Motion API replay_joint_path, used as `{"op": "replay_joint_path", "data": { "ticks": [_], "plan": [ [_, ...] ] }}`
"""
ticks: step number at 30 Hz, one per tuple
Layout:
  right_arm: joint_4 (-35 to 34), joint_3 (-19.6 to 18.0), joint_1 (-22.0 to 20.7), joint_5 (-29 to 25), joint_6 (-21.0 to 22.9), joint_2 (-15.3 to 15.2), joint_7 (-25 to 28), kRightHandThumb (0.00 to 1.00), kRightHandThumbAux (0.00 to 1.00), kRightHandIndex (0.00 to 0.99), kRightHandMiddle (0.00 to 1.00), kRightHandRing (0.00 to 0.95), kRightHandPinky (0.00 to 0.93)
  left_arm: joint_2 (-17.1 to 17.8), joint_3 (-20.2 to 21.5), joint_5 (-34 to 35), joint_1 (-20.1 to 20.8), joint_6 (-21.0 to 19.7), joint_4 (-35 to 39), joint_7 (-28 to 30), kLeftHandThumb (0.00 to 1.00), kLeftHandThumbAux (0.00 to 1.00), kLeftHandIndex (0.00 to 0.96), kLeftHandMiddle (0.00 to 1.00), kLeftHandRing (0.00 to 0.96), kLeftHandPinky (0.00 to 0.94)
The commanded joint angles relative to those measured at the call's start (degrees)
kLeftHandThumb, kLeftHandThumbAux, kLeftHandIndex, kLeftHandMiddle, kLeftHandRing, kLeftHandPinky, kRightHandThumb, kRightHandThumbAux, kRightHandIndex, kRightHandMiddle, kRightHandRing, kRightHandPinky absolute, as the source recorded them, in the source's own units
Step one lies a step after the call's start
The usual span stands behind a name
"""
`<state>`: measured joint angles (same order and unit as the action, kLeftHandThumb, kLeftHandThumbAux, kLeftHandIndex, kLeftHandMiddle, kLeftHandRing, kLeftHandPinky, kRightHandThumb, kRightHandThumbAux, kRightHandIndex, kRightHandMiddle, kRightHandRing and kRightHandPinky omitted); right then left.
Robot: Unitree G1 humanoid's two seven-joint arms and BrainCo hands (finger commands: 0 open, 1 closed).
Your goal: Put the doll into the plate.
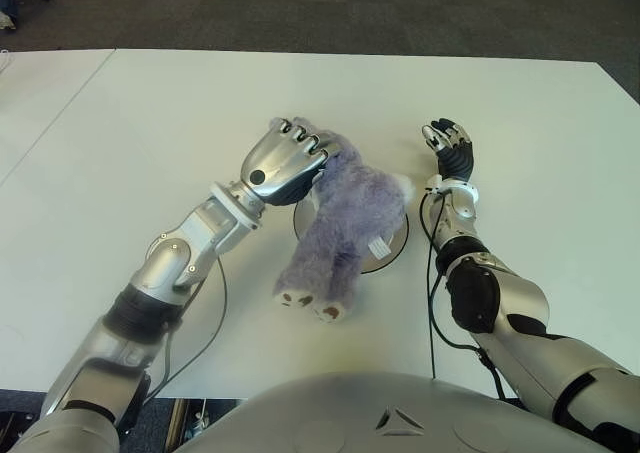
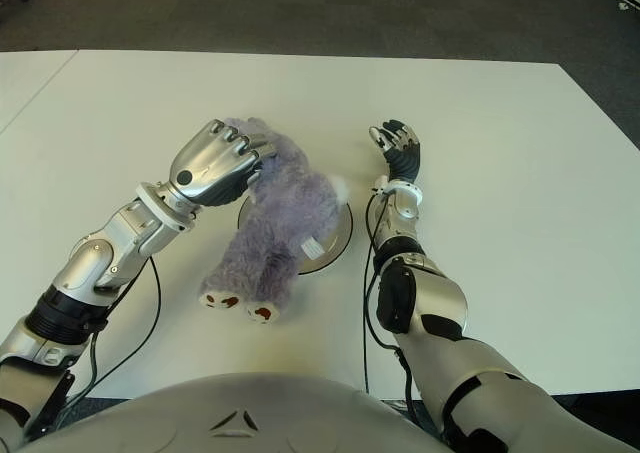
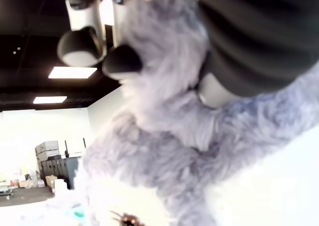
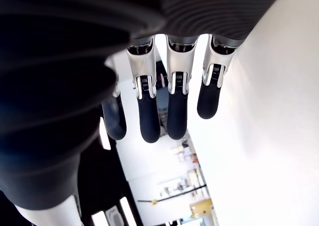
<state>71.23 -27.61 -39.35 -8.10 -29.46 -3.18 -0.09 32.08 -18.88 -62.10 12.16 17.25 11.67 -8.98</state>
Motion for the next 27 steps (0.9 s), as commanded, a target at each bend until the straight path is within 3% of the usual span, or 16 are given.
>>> {"op": "replay_joint_path", "data": {
  "ticks": [1, 8, 20, 24, 25, 26, 27],
  "plan": [
    [5.9, -0.6, 8.2, -1.1, 6.7, 4.0, -1.6, 0.08, 0.823, 0.308, 0.299, 0.268, 0.228, 0.2, -1.2, -1.4, -0.2, -0.1, -1.7, 1.5, 0.737, 0.699, 0.44, 0.82, 0.829, 0.856],
    [5.9, -0.4, 8.2, -1.1, 6.7, 4.0, -1.6, 0.08, 0.818, 0.3, 0.295, 0.267, 0.236, -0.1, -1.4, -1.5, 0.0, -0.1, -2.2, 0.8, 0.738, 0.699, 0.44, 0.817, 0.827, 0.85],
    [5.9, 0.5, 8.2, -0.4, 6.7, 3.9, -2.8, 0.078, 0.814, 0.302, 0.311, 0.281, 0.248, -0.7, -1.7, -3.0, 1.3, 0.8, -4.7, -6.4, 0.719, 0.698, 0.432, 0.788, 0.813, 0.833],
    [5.9, 0.8, 8.2, -0.3, 6.7, 3.9, -3.1, 0.091, 0.813, 0.306, 0.315, 0.287, 0.271, -0.8, -1.7, -3.9, 1.5, 0.2, -4.7, -7.2, 0.68, 0.708, 0.413, 0.708, 0.781, 0.802],
    [5.8, 0.9, 8.2, -0.4, 6.6, 3.9, -3.1, 0.093, 0.811, 0.308, 0.315, 0.289, 0.273, -0.7, -1.7, -4.2, 1.5, 0.2, -4.6, -7.3, 0.331, 0.572, 0.235, 0.544, 0.69, 0.731],
    [5.8, 0.9, 8.2, -0.4, 6.5, 4.0, -3.1, 0.095, 0.812, 0.308, 0.315, 0.29, 0.274, -0.5, -1.7, -4.3, 1.5, 0.3, -4.5, -7.4, 0.264, 0.552, 0.204, 0.516, 0.674, 0.719],
    [5.8, 1.0, 8.2, -0.5, 6.4, 4.0, -3.2, 0.098, 0.813, 0.31, 0.314, 0.291, 0.274, -0.4, -1.6, -4.4, 1.6, 0.3, -4.5, -7.5, 0.195, 0.528, 0.136, 0.414, 0.6, 0.669]
  ]
}}
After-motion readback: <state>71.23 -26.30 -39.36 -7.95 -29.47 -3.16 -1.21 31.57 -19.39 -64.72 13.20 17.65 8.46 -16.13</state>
